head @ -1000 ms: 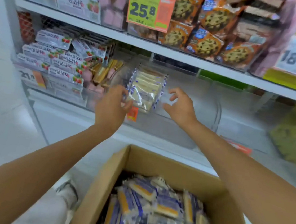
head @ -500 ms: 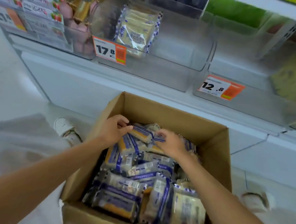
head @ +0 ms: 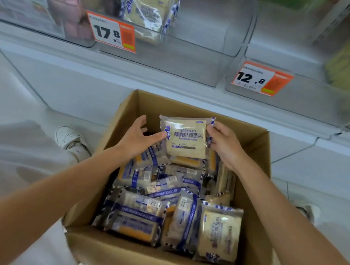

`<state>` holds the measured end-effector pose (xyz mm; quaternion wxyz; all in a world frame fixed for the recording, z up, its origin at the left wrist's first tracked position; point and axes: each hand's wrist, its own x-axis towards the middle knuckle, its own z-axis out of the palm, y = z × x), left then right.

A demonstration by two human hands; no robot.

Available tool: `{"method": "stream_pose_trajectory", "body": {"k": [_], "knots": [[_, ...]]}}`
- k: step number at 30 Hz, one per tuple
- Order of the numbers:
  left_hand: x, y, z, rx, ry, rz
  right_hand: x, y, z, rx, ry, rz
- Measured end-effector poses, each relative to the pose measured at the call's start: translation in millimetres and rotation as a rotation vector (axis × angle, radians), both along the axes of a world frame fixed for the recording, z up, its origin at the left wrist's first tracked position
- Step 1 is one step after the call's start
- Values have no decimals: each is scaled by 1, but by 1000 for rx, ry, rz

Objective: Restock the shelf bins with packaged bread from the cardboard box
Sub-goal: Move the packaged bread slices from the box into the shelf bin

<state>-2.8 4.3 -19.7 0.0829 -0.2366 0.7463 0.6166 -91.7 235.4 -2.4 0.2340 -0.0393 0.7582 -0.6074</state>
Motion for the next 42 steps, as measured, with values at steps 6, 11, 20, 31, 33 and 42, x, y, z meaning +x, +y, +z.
{"method": "stream_pose_trajectory", "body": {"k": [6,11,20,31,33,42], "knots": [[8,7,-6,330,-54,-12,21,9,12,29,-42,123],[13,-15,-22,133,51,205,8,18,-33,405,100,288],[3,-19,-45,224,16,274,-4,-2,-118,739,215,423],[14,-19,-39,263,-26,293,-2,-21,-118,753,247,526],[15,-19,-38,271,-32,284,1,-21,-122,708,323,457],[6,-6,-18,199,31,120,-12,2,-22,758,528,543]]}}
